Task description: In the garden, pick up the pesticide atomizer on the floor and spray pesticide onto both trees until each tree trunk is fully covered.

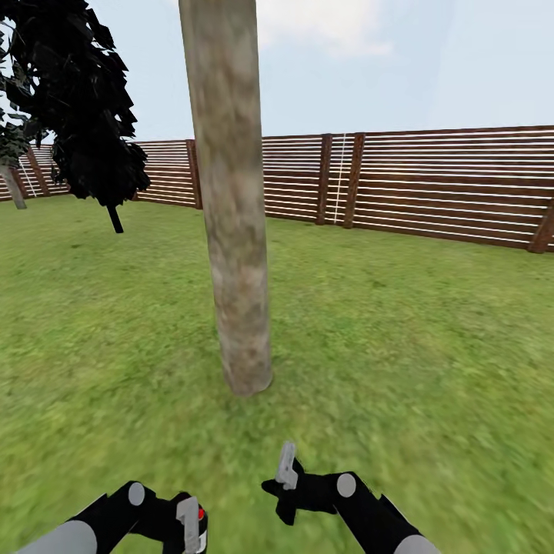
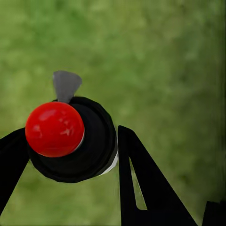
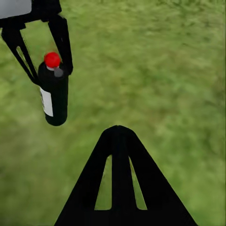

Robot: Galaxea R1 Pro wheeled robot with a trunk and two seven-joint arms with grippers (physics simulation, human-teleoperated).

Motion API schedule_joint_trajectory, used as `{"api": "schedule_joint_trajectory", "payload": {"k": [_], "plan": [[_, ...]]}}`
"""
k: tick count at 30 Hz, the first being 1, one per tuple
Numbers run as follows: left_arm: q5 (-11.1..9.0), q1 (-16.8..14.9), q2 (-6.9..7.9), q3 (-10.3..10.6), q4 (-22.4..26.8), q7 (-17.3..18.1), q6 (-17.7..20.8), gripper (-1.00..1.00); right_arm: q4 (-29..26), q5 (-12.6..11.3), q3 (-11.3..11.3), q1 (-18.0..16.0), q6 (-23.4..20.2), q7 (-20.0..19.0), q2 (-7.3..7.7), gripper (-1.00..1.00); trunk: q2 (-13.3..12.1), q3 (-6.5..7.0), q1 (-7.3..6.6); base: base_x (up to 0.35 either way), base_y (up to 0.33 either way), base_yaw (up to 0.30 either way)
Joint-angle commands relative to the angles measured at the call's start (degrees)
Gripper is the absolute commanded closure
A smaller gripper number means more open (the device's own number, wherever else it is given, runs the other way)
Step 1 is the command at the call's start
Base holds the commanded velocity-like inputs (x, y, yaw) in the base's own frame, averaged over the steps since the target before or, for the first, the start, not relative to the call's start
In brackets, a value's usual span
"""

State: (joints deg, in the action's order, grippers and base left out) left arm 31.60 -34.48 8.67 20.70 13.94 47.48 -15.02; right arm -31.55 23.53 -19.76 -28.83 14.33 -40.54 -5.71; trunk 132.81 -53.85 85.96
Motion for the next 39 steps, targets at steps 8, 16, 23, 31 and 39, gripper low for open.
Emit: {"api": "schedule_joint_trajectory", "payload": {"k": [8,16,23,31,39], "plan": [[3.99,0.01,-2.89,-0.04,0.04,-0.10,2.08,1.00,-0.08,1.24,-5.60,0.00,0.03,0.13,-0.79,1.00,0.00,0.00,0.00,0.000,0.000,0.000],[4.06,-0.06,-3.96,-0.11,2.93,0.93,1.44,1.00,0.05,1.44,-5.64,0.00,0.08,0.20,-0.79,1.00,0.00,0.00,0.00,0.000,0.000,0.000],[3.67,0.01,-4.07,-0.22,6.91,5.18,1.42,1.00,0.26,1.50,-5.59,0.00,0.08,0.20,-0.72,1.00,0.00,0.00,0.00,0.000,0.000,0.000],[3.66,-0.04,-5.99,-0.22,8.26,7.06,1.27,1.00,0.26,1.52,-5.56,0.00,0.08,0.20,-0.71,1.00,0.00,0.00,0.00,0.000,0.000,0.000],[3.44,-0.03,-6.17,-0.32,9.42,8.27,0.99,1.00,0.35,1.52,-5.56,0.00,0.08,0.20,-0.71,1.00,0.00,0.00,0.00,0.000,0.000,0.000]]}}
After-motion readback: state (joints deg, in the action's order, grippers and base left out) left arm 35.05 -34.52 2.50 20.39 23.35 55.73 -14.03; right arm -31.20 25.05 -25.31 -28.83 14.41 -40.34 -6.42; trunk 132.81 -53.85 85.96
